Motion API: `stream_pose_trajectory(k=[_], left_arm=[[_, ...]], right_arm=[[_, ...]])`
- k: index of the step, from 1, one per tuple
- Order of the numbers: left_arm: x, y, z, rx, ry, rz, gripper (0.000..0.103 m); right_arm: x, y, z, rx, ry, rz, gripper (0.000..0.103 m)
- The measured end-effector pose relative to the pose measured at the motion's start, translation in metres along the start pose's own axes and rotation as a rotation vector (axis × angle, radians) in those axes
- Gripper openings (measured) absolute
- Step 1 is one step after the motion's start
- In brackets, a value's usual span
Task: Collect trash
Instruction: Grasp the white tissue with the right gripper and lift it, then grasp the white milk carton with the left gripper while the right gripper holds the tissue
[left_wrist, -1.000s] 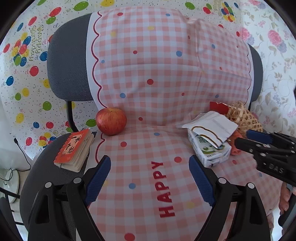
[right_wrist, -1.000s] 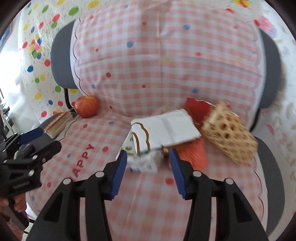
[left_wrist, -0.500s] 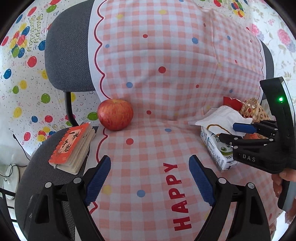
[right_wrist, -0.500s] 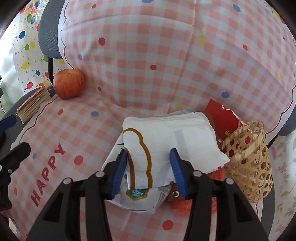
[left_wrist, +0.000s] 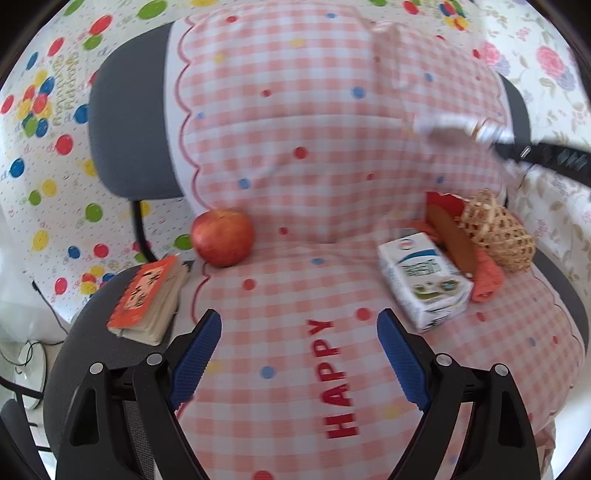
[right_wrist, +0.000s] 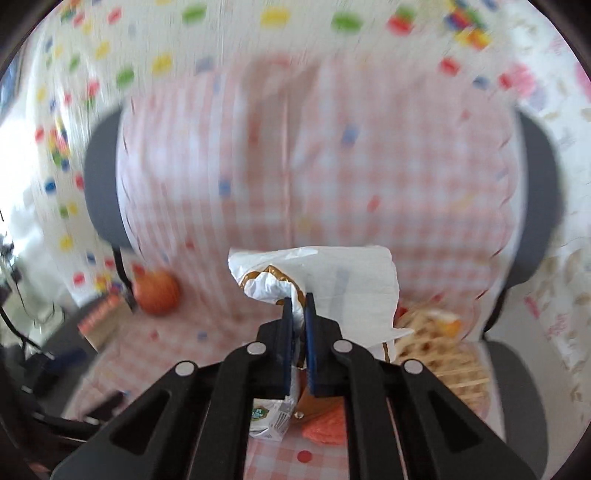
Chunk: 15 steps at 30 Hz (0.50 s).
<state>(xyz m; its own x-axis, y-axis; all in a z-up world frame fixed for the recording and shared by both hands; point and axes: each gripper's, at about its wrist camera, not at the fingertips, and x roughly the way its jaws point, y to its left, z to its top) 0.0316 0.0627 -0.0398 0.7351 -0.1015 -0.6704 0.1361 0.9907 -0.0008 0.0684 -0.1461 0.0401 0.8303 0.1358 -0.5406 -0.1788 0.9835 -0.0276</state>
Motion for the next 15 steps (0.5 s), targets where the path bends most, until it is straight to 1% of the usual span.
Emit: stream_pose_trajectory(k=[2, 5, 9, 11, 14, 15], left_arm=[[0.000, -0.014, 0.002, 0.015, 0.000, -0.024, 0.087], [0.003, -0.033, 0.001, 0.038, 0.015, -0.066, 0.088], [0.011, -0.062, -0.002, 0.068, 0.040, -0.119, 0.088], [0.017, -0.076, -0.004, 0.071, 0.062, -0.149, 0.089], [0.030, -0.095, -0.004, 0.075, 0.093, -0.187, 0.090], [0.034, -0.100, -0.003, 0.077, 0.105, -0.185, 0.090]], right_arm=[[-0.023, -0.005, -0.005, 0.009, -0.020, -0.025, 0.005], [-0.050, -0.018, -0.027, 0.025, -0.009, -0.071, 0.005], [-0.066, -0.037, -0.059, 0.085, 0.034, -0.095, 0.005], [-0.073, -0.045, -0.074, 0.113, 0.045, -0.105, 0.005], [-0.077, -0.047, -0.090, 0.142, 0.053, -0.113, 0.006], [-0.079, -0.050, -0.094, 0.153, 0.053, -0.111, 0.006]])
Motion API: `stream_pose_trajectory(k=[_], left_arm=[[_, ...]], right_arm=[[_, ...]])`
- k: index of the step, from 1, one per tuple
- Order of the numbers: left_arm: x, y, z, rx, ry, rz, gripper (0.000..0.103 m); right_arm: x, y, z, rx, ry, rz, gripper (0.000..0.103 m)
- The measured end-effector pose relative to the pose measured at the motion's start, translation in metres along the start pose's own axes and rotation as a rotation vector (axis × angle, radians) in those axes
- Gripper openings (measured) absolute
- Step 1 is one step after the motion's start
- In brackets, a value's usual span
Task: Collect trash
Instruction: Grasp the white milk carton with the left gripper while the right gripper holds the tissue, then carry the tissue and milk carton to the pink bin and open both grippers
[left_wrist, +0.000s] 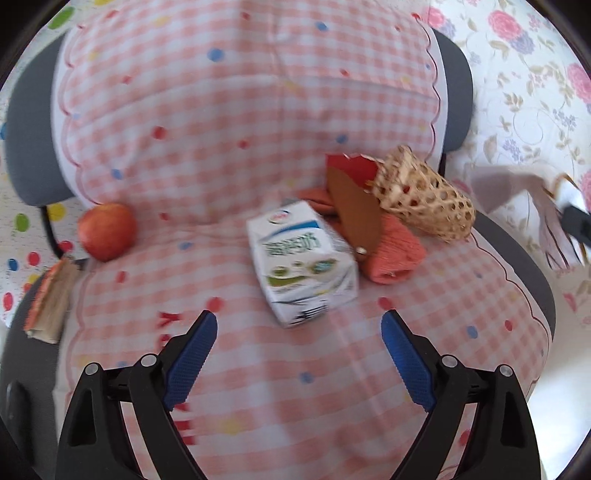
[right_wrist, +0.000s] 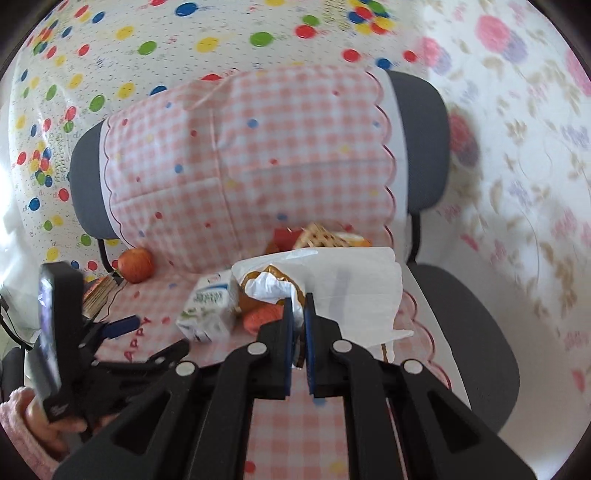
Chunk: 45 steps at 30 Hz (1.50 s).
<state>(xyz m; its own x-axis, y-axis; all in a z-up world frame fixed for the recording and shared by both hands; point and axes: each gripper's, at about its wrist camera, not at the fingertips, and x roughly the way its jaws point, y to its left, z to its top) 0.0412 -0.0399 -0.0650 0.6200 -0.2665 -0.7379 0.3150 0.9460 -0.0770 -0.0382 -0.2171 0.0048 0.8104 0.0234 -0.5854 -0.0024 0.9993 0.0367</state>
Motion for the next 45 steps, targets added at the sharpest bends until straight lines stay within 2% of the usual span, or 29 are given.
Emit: stream_pose_trajectory(k=[10, 17, 18, 19, 20, 23, 25, 29, 32, 38, 45], left_arm=[[0.049, -0.014, 0.022, -0.040, 0.070, 0.082, 0.090], [0.075, -0.005, 0.031, -0.123, 0.115, 0.104, 0.088], [0.077, -0.001, 0.032, -0.139, 0.119, 0.101, 0.087], [0.076, 0.001, 0.032, -0.151, 0.119, 0.097, 0.079], [0.072, 0.002, 0.032, -0.159, 0.111, 0.076, 0.078], [0.058, 0.001, 0.027, -0.113, 0.061, 0.124, 0.076], [0.047, 0.000, 0.021, -0.081, 0.042, 0.121, 0.075], [0.000, 0.004, -0.001, -0.026, -0.054, 0.063, 0.075], [-0.039, 0.002, -0.015, -0.014, -0.102, -0.007, 0.075], [-0.088, -0.025, -0.036, 0.052, -0.175, -0.040, 0.075], [-0.104, -0.073, -0.050, 0.143, -0.211, -0.097, 0.076]], right_arm=[[-0.007, -0.018, -0.014, 0.033, 0.000, 0.006, 0.006], [-0.006, -0.028, -0.018, 0.050, 0.008, -0.002, 0.006], [-0.006, -0.029, -0.019, 0.051, 0.009, -0.005, 0.006], [-0.006, -0.030, -0.020, 0.053, 0.011, -0.006, 0.006], [-0.006, -0.031, -0.020, 0.056, 0.012, -0.003, 0.006], [-0.007, -0.032, -0.023, 0.066, 0.017, 0.002, 0.006], [-0.010, -0.032, -0.026, 0.074, 0.018, 0.014, 0.006], [-0.016, -0.030, -0.034, 0.087, 0.018, 0.029, 0.006], [-0.018, -0.030, -0.043, 0.116, 0.021, 0.048, 0.006], [-0.028, -0.029, -0.063, 0.138, 0.040, 0.056, 0.006], [-0.057, -0.048, -0.088, 0.164, 0.038, -0.017, 0.006]])
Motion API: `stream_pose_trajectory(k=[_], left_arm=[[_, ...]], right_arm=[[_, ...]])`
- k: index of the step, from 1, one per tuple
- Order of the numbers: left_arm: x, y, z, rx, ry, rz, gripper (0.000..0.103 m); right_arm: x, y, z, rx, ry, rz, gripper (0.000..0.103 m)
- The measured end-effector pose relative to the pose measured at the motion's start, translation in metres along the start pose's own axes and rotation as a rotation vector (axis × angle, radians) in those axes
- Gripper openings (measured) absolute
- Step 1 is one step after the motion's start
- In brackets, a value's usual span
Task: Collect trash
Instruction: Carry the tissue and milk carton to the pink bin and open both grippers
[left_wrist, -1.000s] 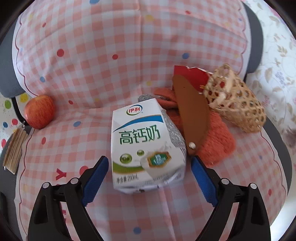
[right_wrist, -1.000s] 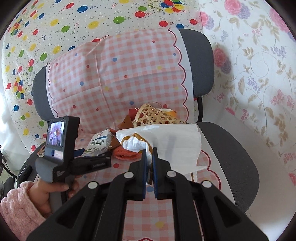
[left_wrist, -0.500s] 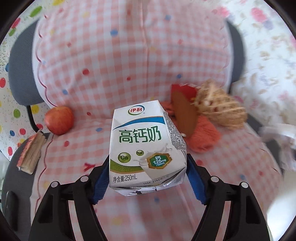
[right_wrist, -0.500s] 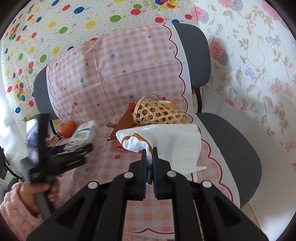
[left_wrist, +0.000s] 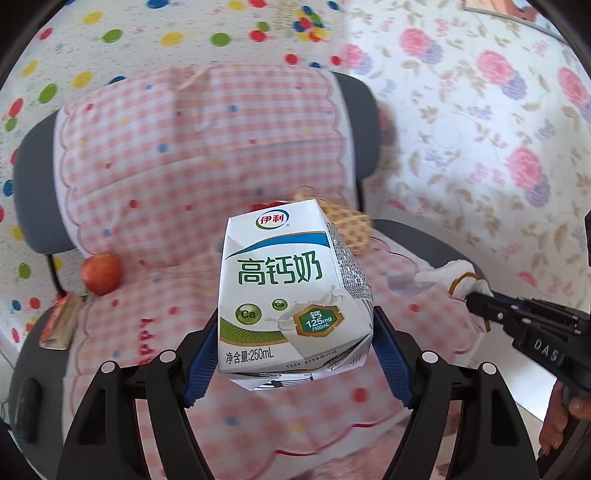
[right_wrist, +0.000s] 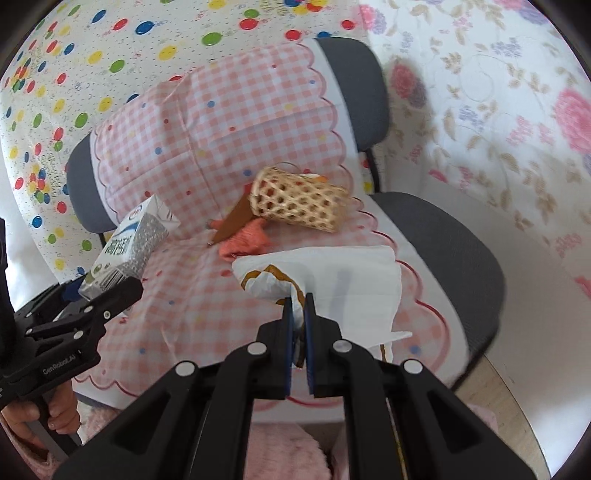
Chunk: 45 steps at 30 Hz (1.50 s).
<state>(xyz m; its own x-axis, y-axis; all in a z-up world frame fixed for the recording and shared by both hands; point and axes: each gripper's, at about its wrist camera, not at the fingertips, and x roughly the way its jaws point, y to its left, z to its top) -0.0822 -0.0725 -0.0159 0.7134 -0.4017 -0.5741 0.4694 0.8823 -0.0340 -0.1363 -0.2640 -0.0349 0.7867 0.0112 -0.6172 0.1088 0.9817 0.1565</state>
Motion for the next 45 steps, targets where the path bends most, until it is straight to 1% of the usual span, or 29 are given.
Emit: stream_pose_trajectory(k=[3, 7, 12, 18, 23, 24, 26, 27, 28, 34, 39, 41, 45], left_arm=[[-0.002, -0.021, -0.003, 0.026, -0.013, -0.037, 0.076], [-0.009, -0.050, -0.018, 0.044, -0.017, -0.104, 0.076], [-0.013, -0.076, -0.041, 0.083, 0.001, -0.170, 0.076], [-0.009, -0.106, -0.056, 0.128, 0.035, -0.237, 0.076], [-0.006, -0.123, -0.061, 0.154, 0.044, -0.263, 0.076], [-0.005, -0.125, -0.061, 0.156, 0.050, -0.267, 0.076], [-0.004, -0.127, -0.062, 0.158, 0.055, -0.269, 0.076], [-0.003, -0.128, -0.062, 0.160, 0.056, -0.267, 0.076], [-0.003, -0.127, -0.062, 0.161, 0.056, -0.263, 0.076], [0.000, -0.125, -0.062, 0.152, 0.065, -0.253, 0.076], [-0.002, -0.121, -0.067, 0.150, 0.066, -0.250, 0.076], [-0.003, -0.122, -0.070, 0.156, 0.069, -0.262, 0.076], [-0.007, -0.141, -0.080, 0.213, 0.072, -0.312, 0.076]], right_arm=[[-0.016, -0.012, -0.015, 0.012, -0.001, -0.047, 0.006], [-0.038, -0.026, -0.036, 0.027, 0.005, -0.104, 0.006], [-0.064, -0.049, -0.075, 0.071, 0.044, -0.191, 0.006], [-0.073, -0.077, -0.112, 0.134, 0.115, -0.266, 0.006], [-0.068, -0.095, -0.134, 0.176, 0.164, -0.301, 0.006], [-0.066, -0.100, -0.136, 0.182, 0.172, -0.301, 0.007], [-0.062, -0.108, -0.140, 0.201, 0.185, -0.312, 0.016], [-0.061, -0.111, -0.141, 0.207, 0.188, -0.313, 0.029], [-0.061, -0.113, -0.141, 0.212, 0.186, -0.311, 0.038], [-0.064, -0.114, -0.138, 0.217, 0.163, -0.313, 0.038], [-0.077, -0.107, -0.127, 0.207, 0.106, -0.320, 0.038], [-0.084, -0.105, -0.122, 0.201, 0.081, -0.323, 0.038], [-0.101, -0.102, -0.113, 0.191, 0.020, -0.338, 0.038]])
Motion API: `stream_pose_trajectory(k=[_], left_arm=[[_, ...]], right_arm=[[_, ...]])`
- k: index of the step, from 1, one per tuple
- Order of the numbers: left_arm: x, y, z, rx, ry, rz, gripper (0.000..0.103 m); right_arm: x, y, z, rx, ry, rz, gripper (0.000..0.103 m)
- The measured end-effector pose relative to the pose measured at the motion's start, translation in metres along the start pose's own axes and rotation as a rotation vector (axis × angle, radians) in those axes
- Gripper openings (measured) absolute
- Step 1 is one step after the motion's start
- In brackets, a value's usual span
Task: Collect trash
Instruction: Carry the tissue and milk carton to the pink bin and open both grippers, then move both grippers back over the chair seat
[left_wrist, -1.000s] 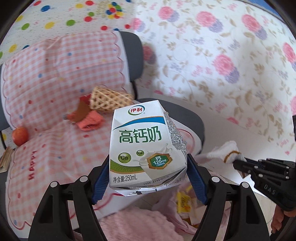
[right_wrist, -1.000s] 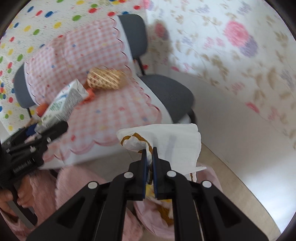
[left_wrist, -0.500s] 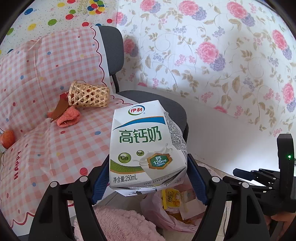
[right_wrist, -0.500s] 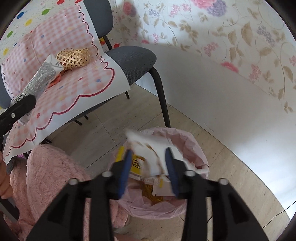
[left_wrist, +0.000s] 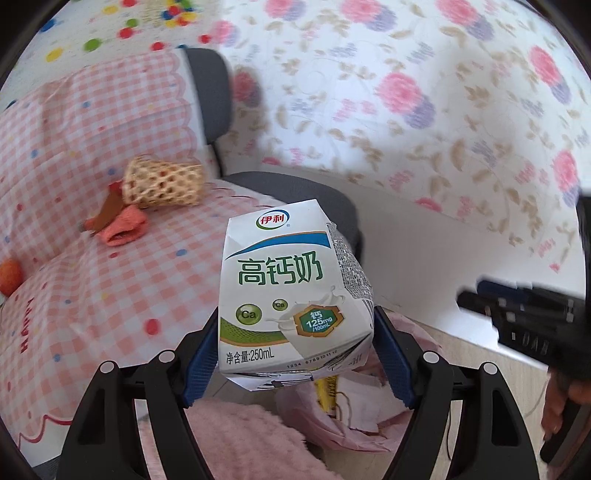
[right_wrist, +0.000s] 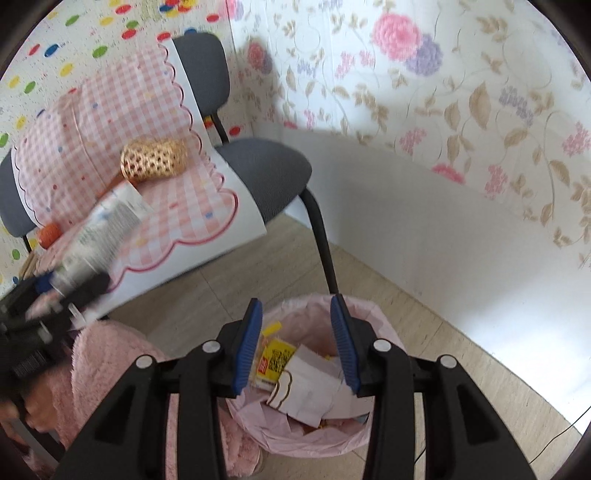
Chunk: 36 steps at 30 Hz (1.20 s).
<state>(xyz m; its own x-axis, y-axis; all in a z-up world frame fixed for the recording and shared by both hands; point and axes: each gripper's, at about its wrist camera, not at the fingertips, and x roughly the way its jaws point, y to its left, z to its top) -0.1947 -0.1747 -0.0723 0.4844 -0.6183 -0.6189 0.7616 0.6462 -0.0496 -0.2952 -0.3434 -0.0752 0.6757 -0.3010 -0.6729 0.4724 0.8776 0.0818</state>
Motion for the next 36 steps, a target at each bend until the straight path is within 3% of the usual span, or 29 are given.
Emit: stream_pose_trajectory(k=[7, 12, 15, 16, 17, 22, 29, 36], left_arm=[[0.011, -0.051, -0.005, 0.119, -0.013, -0.116, 0.077], [0.029, -0.075, -0.003, 0.157, 0.010, -0.144, 0.077], [0.039, -0.082, -0.003, 0.165, 0.015, -0.163, 0.082], [0.043, -0.085, -0.003, 0.177, 0.012, -0.187, 0.090], [0.047, -0.086, -0.003, 0.184, 0.014, -0.200, 0.090], [0.058, -0.074, -0.001, 0.128, 0.062, -0.160, 0.089], [0.039, -0.026, -0.001, 0.000, 0.037, -0.057, 0.089], [0.011, 0.007, 0.006, -0.046, -0.003, 0.016, 0.089]], right_arm=[[-0.028, -0.020, 0.006, 0.029, -0.079, -0.047, 0.040], [-0.040, -0.043, 0.006, 0.070, -0.110, -0.083, 0.042], [-0.041, -0.055, 0.005, 0.094, -0.112, -0.093, 0.043], [-0.040, -0.058, 0.004, 0.096, -0.109, -0.094, 0.043], [-0.040, -0.060, 0.003, 0.097, -0.107, -0.093, 0.043], [-0.038, -0.064, 0.003, 0.099, -0.101, -0.089, 0.043], [-0.032, -0.051, 0.005, 0.090, -0.091, -0.066, 0.043], [-0.029, -0.020, 0.010, 0.041, -0.082, -0.022, 0.043]])
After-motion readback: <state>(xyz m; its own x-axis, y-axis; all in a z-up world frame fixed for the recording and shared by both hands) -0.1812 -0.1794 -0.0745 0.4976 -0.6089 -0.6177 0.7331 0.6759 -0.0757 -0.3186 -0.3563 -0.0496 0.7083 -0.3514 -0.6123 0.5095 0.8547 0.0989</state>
